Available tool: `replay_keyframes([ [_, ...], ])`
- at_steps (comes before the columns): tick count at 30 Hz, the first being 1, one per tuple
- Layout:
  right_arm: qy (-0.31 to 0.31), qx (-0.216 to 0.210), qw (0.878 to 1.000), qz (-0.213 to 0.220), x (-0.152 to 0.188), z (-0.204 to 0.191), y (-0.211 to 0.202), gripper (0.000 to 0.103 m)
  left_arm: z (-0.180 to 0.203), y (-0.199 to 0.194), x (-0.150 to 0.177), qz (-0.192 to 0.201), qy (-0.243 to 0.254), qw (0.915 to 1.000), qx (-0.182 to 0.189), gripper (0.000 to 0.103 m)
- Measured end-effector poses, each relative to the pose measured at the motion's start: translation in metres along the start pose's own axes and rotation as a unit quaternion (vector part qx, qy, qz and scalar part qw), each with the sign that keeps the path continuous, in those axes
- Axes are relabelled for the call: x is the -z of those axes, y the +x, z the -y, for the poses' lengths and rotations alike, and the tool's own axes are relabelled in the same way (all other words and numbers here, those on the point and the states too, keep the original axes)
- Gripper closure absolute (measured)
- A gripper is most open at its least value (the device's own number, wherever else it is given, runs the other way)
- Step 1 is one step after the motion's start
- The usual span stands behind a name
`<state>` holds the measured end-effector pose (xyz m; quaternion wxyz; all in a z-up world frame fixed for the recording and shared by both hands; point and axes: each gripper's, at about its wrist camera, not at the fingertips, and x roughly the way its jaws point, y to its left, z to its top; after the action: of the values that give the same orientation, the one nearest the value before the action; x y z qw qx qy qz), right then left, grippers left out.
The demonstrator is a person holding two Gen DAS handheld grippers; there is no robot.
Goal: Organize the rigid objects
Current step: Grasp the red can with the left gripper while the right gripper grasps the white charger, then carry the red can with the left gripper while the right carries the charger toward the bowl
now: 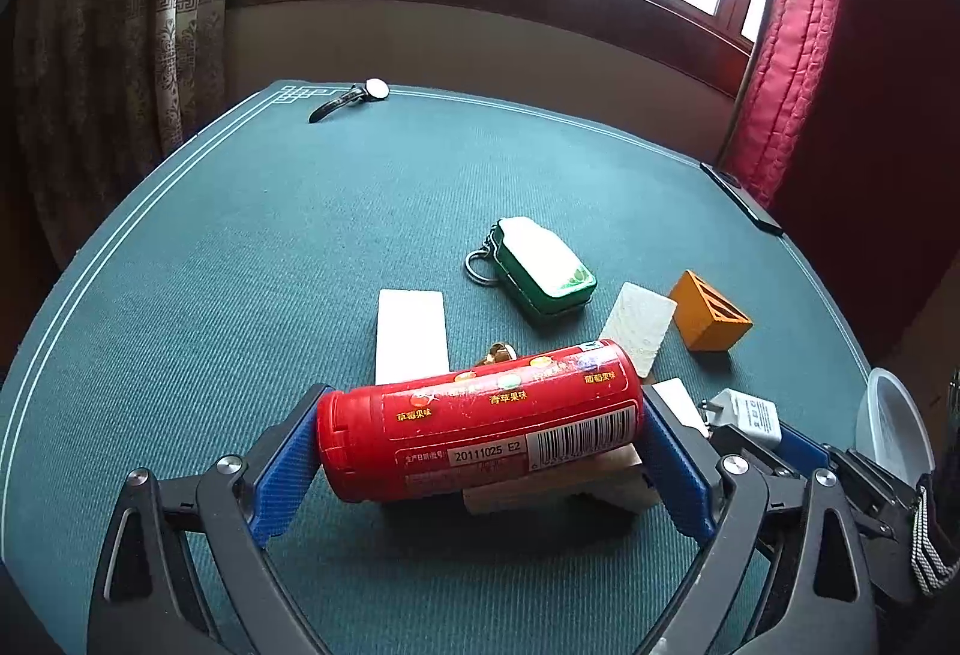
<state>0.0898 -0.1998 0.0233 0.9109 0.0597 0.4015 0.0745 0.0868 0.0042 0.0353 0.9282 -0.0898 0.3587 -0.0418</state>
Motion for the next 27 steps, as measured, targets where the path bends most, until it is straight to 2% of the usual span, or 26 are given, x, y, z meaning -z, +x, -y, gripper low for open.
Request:
replay_keyframes([
  [12,0.009,0.001,0.999,0.034,0.001,0.003,-0.013,0.055,0.013,-0.026,-0.005,0.045,0.026,0.998,-0.035,0.007],
  [19,0.001,0.014,0.997,0.072,-0.002,0.001,-0.037,0.055,0.024,-0.049,-0.002,0.067,0.037,0.9964,-0.035,0.007],
  [27,0.004,0.017,0.997,0.076,-0.003,0.015,-0.061,0.055,0.05,-0.069,0.005,0.087,0.055,0.9942,-0.03,0.007],
])
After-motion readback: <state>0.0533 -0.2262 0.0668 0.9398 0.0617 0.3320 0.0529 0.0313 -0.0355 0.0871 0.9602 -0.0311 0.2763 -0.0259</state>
